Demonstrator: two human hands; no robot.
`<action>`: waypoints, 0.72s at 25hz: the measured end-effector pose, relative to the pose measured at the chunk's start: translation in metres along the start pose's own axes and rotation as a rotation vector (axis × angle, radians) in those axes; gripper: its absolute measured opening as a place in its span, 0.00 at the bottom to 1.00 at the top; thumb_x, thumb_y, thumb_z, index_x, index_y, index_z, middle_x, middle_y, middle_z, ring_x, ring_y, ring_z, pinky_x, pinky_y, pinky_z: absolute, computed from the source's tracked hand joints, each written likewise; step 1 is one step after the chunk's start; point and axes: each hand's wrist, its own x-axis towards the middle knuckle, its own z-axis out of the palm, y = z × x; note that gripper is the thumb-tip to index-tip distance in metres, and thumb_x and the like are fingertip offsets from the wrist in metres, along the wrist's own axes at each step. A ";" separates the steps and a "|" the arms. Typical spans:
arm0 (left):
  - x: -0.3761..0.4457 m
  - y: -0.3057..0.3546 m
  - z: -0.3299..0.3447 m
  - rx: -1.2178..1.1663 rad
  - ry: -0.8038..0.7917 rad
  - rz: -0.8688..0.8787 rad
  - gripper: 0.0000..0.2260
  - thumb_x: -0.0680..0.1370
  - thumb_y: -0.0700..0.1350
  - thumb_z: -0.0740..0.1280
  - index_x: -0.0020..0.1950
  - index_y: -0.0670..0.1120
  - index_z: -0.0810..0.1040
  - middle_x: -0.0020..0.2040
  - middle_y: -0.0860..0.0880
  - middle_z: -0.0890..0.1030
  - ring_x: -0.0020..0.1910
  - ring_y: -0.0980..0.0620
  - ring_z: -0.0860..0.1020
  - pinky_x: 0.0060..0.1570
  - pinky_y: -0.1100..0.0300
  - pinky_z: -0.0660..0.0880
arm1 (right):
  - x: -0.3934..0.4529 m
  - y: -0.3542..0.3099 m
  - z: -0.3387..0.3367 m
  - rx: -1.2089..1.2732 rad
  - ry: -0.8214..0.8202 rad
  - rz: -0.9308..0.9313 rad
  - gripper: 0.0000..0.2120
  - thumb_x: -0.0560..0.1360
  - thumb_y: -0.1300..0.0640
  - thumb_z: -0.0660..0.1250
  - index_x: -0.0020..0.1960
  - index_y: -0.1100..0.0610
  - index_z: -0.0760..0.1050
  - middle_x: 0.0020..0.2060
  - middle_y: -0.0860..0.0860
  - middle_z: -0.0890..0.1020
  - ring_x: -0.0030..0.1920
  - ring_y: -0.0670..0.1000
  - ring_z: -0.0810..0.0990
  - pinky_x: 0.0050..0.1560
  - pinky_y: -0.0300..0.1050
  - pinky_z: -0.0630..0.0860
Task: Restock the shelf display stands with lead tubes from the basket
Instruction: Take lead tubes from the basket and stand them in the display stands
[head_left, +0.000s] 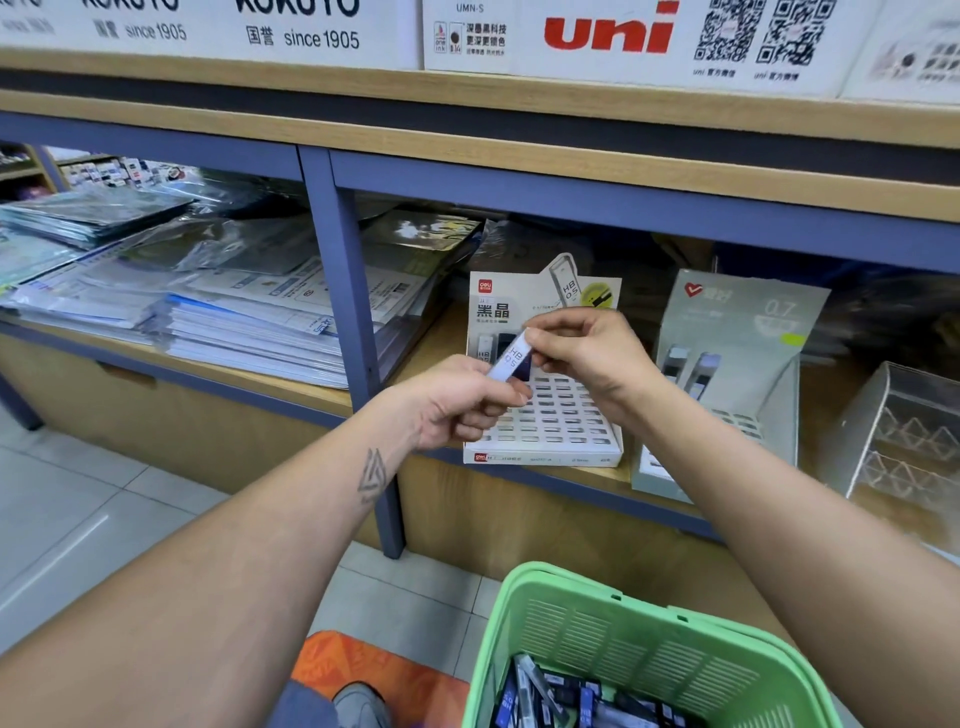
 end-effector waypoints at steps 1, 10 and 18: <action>0.001 -0.001 -0.002 0.041 0.012 -0.002 0.04 0.78 0.37 0.69 0.53 0.41 0.79 0.29 0.49 0.74 0.23 0.56 0.64 0.23 0.65 0.58 | 0.001 0.001 -0.005 -0.015 0.035 0.005 0.04 0.76 0.67 0.72 0.47 0.60 0.83 0.35 0.54 0.85 0.34 0.49 0.82 0.40 0.41 0.80; 0.004 -0.013 -0.022 0.393 0.268 0.090 0.05 0.79 0.40 0.71 0.47 0.39 0.83 0.41 0.43 0.86 0.26 0.54 0.73 0.25 0.61 0.69 | 0.011 -0.006 0.004 -0.285 0.049 -0.105 0.06 0.73 0.67 0.75 0.45 0.58 0.83 0.41 0.55 0.86 0.42 0.52 0.86 0.47 0.45 0.83; 0.023 -0.028 -0.020 0.880 0.612 0.128 0.12 0.76 0.44 0.71 0.37 0.44 0.72 0.40 0.46 0.79 0.36 0.47 0.79 0.34 0.54 0.77 | 0.038 0.004 0.034 -0.808 0.155 -0.310 0.06 0.76 0.59 0.74 0.53 0.55 0.85 0.48 0.49 0.85 0.48 0.48 0.81 0.54 0.46 0.79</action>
